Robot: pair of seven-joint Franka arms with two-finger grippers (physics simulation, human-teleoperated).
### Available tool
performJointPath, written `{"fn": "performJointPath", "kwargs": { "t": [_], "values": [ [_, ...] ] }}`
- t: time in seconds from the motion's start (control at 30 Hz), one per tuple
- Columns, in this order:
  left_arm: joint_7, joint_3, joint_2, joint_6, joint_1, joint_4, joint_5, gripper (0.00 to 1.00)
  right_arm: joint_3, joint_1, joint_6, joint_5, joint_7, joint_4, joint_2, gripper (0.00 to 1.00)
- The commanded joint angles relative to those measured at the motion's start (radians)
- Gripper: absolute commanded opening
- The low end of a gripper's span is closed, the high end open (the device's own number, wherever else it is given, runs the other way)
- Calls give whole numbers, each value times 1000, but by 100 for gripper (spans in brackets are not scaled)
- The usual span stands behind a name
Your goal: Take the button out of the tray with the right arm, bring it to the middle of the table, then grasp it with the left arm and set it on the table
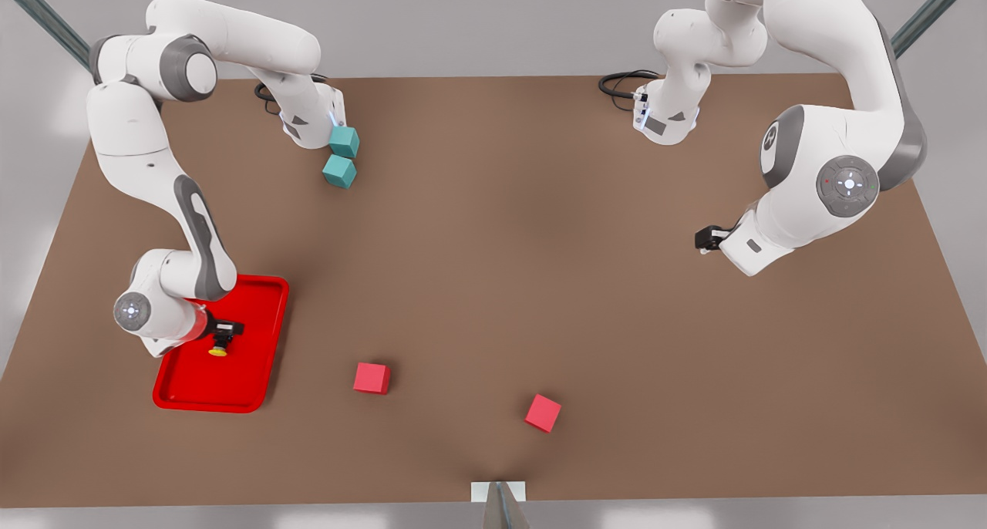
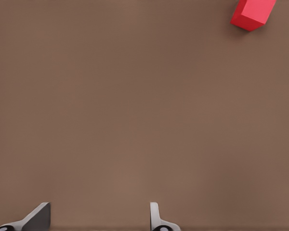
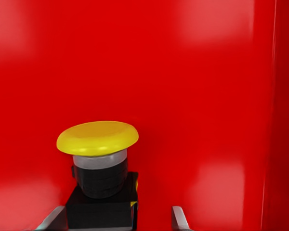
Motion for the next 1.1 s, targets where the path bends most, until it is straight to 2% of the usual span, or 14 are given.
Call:
{"fn": "performJointPath", "kwargs": {
  "t": [0.0, 0.07, 0.2, 0.27, 0.37, 0.4, 0.5, 0.63, 0.73, 0.8, 0.87, 0.93, 1.0, 1.07],
  "values": [
    [-2, 0, -1, -2, 0, 0, 1, 100, 1, 3, -34, -1, -18, 3, -1, 42],
    [-2, 0, -1, 0, 0, 0, 1, 100, 1, -3, -34, -3, -55, 3, -1, 39],
    [-2, 0, -1, 1, 0, 0, 1, 100, 2, -5, -40, -1, -61, 6, -2, 39],
    [-2, 0, -1, 0, 0, 0, 1, 100, 10, 9, -135, 0, -58, 62, -7, 39],
    [-2, 0, -1, 0, 0, 0, 1, 100, 13, 15, -169, 0, -61, 101, -9, 39],
    [-2, 0, -3, 0, 0, 1, 1, 100, 37, 13, -181, 0, -58, 113, -9, 39],
    [-2, 0, -3, -2, 0, 1, 1, 100, 238, 52, -399, 2, 153, 228, -10, 39],
    [-3, 0, -1, 0, 0, 0, 1, 100, 267, 342, -500, 60, 512, 343, -18, 39],
    [-2, 0, -1, 0, 0, 0, 1, 100, 264, 535, -493, 121, 798, 450, -16, 39],
    [0, 0, -1, -2, 0, 1, 1, 100, 258, 659, -393, 121, 1054, 493, 28, 39],
    [0, 0, -1, -2, 0, 0, 1, 100, 257, 759, -375, 121, 1213, 634, 123, 40],
    [0, 0, -1, 0, 0, 1, 1, 100, 126, 917, -365, 129, 1308, 788, 221, 40],
    [0, 0, -1, 0, 0, 1, 1, 100, 91, 968, -356, 166, 1355, 906, 317, 40],
    [0, 0, 0, 3, 0, 1, 1, 100, 53, 1009, -307, 195, 1411, 920, 353, 40]
  ]
}}
